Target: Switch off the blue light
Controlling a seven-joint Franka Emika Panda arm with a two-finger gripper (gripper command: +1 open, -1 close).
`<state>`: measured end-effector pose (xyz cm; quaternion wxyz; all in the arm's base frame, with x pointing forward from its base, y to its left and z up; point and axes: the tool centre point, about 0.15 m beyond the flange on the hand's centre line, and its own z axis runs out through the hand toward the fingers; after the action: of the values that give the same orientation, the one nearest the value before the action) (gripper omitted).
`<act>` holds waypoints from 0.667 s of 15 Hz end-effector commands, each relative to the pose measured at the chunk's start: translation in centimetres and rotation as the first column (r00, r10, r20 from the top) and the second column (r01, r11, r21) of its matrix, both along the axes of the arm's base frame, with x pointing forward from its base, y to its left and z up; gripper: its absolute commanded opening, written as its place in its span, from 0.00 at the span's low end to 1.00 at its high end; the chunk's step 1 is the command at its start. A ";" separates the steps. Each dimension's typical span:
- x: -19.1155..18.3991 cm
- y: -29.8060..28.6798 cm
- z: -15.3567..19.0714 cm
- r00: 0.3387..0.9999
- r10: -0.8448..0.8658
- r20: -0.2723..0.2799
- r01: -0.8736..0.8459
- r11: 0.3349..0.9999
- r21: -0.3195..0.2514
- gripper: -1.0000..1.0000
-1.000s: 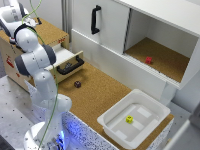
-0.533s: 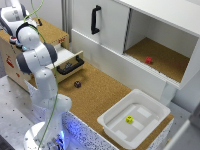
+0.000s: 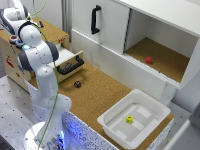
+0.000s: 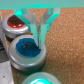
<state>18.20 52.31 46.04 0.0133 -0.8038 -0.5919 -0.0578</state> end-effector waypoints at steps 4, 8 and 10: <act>-0.1 1.4 1.6 0.998 -0.047 0.029 0.050 0.993 -0.105 0.00; 0.0 1.0 4.1 0.993 -0.089 0.079 0.095 0.993 -0.077 0.00; 0.5 -0.3 5.1 0.986 -0.134 0.102 0.142 0.987 -0.078 0.00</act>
<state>18.56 52.38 47.53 0.0114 -0.8190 -0.5699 -0.0659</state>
